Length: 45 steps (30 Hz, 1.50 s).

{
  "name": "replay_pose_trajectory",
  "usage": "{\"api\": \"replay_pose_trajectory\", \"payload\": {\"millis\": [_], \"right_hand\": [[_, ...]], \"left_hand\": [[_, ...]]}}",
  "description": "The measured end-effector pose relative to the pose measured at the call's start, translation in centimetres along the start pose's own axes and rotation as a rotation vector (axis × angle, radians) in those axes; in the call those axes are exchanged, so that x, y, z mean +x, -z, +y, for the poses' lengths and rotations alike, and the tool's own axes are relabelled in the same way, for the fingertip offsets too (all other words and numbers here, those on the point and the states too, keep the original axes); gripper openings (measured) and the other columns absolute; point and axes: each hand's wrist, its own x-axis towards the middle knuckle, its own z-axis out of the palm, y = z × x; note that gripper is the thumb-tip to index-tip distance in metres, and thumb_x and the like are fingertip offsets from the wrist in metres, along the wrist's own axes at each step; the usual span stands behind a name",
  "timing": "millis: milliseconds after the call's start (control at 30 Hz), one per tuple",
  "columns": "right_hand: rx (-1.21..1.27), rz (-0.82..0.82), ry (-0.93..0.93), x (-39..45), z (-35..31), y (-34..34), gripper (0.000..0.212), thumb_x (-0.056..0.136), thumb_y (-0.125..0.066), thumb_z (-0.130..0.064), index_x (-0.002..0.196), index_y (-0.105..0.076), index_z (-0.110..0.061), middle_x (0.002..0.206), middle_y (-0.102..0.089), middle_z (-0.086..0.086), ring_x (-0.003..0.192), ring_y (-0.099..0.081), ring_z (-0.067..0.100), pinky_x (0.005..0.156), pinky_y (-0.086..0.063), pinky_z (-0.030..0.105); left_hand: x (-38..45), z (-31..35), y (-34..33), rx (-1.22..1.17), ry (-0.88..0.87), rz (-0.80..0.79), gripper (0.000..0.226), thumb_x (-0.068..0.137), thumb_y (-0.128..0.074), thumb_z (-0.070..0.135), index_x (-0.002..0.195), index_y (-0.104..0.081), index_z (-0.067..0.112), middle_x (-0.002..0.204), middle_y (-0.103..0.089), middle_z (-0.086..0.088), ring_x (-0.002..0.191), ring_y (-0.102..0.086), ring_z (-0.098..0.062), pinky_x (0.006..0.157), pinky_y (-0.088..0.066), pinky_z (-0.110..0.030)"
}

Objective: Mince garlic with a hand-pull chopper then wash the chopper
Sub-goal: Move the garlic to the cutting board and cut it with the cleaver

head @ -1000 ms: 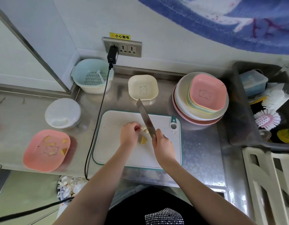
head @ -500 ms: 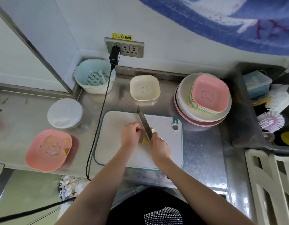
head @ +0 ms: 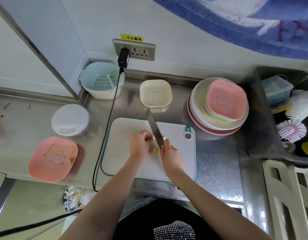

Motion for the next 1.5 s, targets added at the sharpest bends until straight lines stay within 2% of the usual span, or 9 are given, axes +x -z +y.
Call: {"api": "replay_pose_trajectory", "payload": {"millis": [233, 400, 567, 700, 767, 867, 1100, 1367, 1500], "right_hand": [[-0.098, -0.061, -0.016, 0.1, -0.3, -0.1, 0.022, 0.099, -0.033, -0.013, 0.120, -0.038, -0.012, 0.089, -0.058, 0.011, 0.071, -0.049, 0.028, 0.062, -0.039, 0.034], [-0.106, -0.130, -0.045, 0.4, -0.4, 0.2, 0.017, 0.096, -0.032, -0.009, 0.112, -0.038, -0.013, 0.083, -0.050, 0.008, 0.074, -0.050, 0.030, 0.064, -0.039, 0.035], [-0.067, -0.051, -0.001, -0.1, 1.2, 1.4, 0.009, 0.102, -0.032, -0.022, 0.096, -0.034, -0.015, 0.077, -0.049, 0.006, 0.065, -0.045, 0.029, 0.059, -0.035, 0.033], [-0.035, -0.010, 0.028, -0.9, 1.8, 1.6, 0.013, 0.102, -0.031, -0.026, 0.093, -0.031, -0.016, 0.074, -0.051, 0.007, 0.061, -0.047, 0.028, 0.055, -0.035, 0.033], [-0.036, -0.009, 0.030, -0.9, 1.7, 1.4, 0.014, 0.102, -0.031, -0.027, 0.095, -0.034, -0.015, 0.074, -0.053, 0.008, 0.062, -0.049, 0.029, 0.055, -0.038, 0.034], [-0.017, -0.020, 0.026, -1.2, 1.3, 1.1, 0.014, 0.102, -0.030, -0.027, 0.093, -0.031, -0.017, 0.074, -0.052, 0.007, 0.060, -0.046, 0.026, 0.055, -0.034, 0.032], [0.010, -0.038, 0.046, -1.8, 0.1, 0.8, 0.017, 0.103, -0.030, -0.028, 0.091, -0.030, -0.015, 0.074, -0.052, 0.009, 0.062, -0.045, 0.030, 0.054, -0.031, 0.034], [-0.039, -0.077, 0.075, -1.5, -2.7, -0.4, 0.012, 0.103, -0.031, -0.023, 0.092, -0.031, -0.016, 0.076, -0.049, 0.007, 0.066, -0.045, 0.030, 0.058, -0.033, 0.033], [-0.060, -0.082, 0.061, -1.1, -3.3, -1.0, 0.014, 0.103, -0.030, -0.023, 0.106, -0.039, -0.012, 0.079, -0.054, 0.010, 0.066, -0.046, 0.029, 0.060, -0.035, 0.033]], "left_hand": [[0.0, -0.2, 0.0, -0.031, 0.008, -0.003, 0.004, 0.083, -0.067, 0.005, 0.082, -0.070, 0.006, 0.079, -0.072, -0.007, 0.076, -0.067, -0.022, 0.071, -0.052, -0.029], [0.1, -0.2, 0.1, 0.000, 0.008, 0.003, 0.006, 0.083, -0.066, 0.002, 0.085, -0.071, 0.004, 0.083, -0.072, -0.009, 0.078, -0.066, -0.020, 0.067, -0.043, -0.017], [0.0, 0.0, 0.6, 0.012, -0.010, -0.038, 0.008, 0.082, -0.064, 0.003, 0.084, -0.071, 0.007, 0.083, -0.072, -0.008, 0.079, -0.067, -0.023, 0.071, -0.051, -0.028], [-1.1, -1.4, 1.6, 0.136, -0.225, 0.148, 0.011, 0.082, -0.065, 0.004, 0.090, -0.069, 0.011, 0.090, -0.069, -0.005, 0.071, -0.064, -0.027, 0.061, -0.052, -0.037], [-1.0, -2.2, 2.3, 0.186, -0.184, 0.164, 0.024, 0.084, -0.064, 0.008, 0.107, -0.067, 0.014, 0.108, -0.063, -0.004, 0.085, -0.063, -0.026, 0.065, -0.052, -0.036], [0.0, -3.1, 2.9, 0.301, -0.097, -0.009, 0.033, 0.086, -0.063, 0.022, 0.119, -0.064, 0.018, 0.122, -0.053, -0.002, 0.110, -0.051, -0.024, 0.082, -0.049, -0.037], [-0.1, -3.3, 2.9, 0.167, -0.095, -0.048, 0.017, 0.081, -0.067, 0.005, 0.097, -0.071, 0.009, 0.091, -0.066, -0.008, 0.082, -0.062, -0.025, 0.072, -0.046, -0.028], [-1.1, -4.3, 3.7, 0.016, 0.046, 0.014, 0.016, 0.079, -0.062, -0.004, 0.076, -0.063, 0.012, 0.076, -0.067, 0.000, 0.075, -0.063, -0.020, 0.072, -0.052, -0.032], [-1.5, -4.0, 3.6, 0.009, 0.075, 0.021, 0.018, 0.081, -0.062, 0.001, 0.074, -0.064, 0.018, 0.073, -0.065, 0.005, 0.074, -0.062, -0.018, 0.069, -0.049, -0.030]]}}
